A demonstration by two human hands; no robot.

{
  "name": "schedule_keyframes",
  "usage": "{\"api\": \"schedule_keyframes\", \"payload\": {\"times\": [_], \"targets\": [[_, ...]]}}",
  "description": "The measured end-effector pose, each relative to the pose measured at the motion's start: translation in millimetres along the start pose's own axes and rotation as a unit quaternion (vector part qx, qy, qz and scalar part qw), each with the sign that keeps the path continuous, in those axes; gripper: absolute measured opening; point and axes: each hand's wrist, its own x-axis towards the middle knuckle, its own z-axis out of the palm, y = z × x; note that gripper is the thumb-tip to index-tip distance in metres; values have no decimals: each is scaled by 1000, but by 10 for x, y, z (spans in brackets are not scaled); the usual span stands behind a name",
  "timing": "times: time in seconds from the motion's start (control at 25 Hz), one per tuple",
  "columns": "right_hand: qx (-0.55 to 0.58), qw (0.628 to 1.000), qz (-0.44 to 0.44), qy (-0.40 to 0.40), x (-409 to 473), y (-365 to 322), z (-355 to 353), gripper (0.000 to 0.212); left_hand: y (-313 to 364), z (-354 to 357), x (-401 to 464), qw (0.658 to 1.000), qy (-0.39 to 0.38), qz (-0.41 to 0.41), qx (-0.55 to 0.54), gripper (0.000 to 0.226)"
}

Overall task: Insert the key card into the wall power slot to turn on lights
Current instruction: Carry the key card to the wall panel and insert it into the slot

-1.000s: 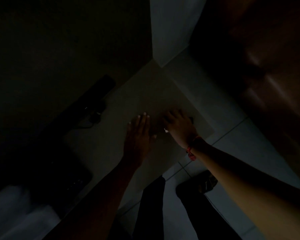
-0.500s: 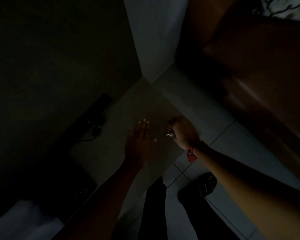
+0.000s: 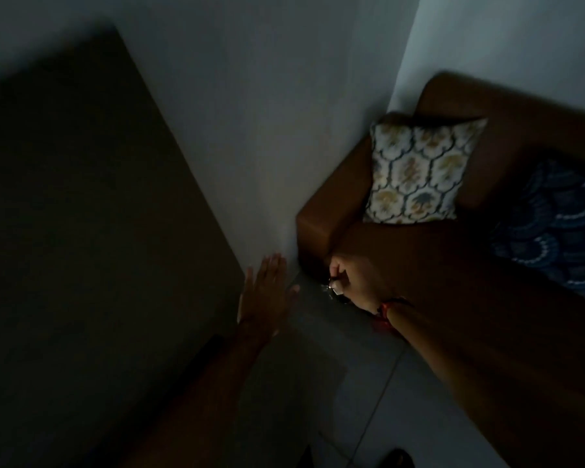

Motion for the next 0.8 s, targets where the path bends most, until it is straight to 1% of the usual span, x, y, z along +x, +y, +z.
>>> {"api": "schedule_keyframes", "payload": {"times": [0.12, 0.2, 0.32, 0.44, 0.52, 0.64, 0.8], "targets": [[24, 997, -30, 72, 60, -357, -981, 22, 172, -1027, 332, 997, 69, 34, -26, 70], [40, 992, -37, 117, 40, -566, -1663, 22, 394, -1739, 533, 990, 122, 66, -26, 70], [35, 981, -57, 183, -77, -774, -2668, 16, 871, -2759, 786, 974, 200, 108, -12, 70], [-4, 969, -65, 240, -378, -868, -3672, 10, 1487, -3654, 897, 954, 259, 149, -2, 70], [-34, 953, -66, 293, -620, -860, -4305, 9, 1925, -4136, 943, 937, 296, 184, -3, 71], [-43, 926, -25, 374, -1108, -735, -5128, 10, 2672, -4701, 907, 911, 341, 234, 0, 72], [-52, 903, 14, 426, -1807, -398, -5952, 11, 3733, -5174, 776, 879, 381, 288, -8, 71]]}}
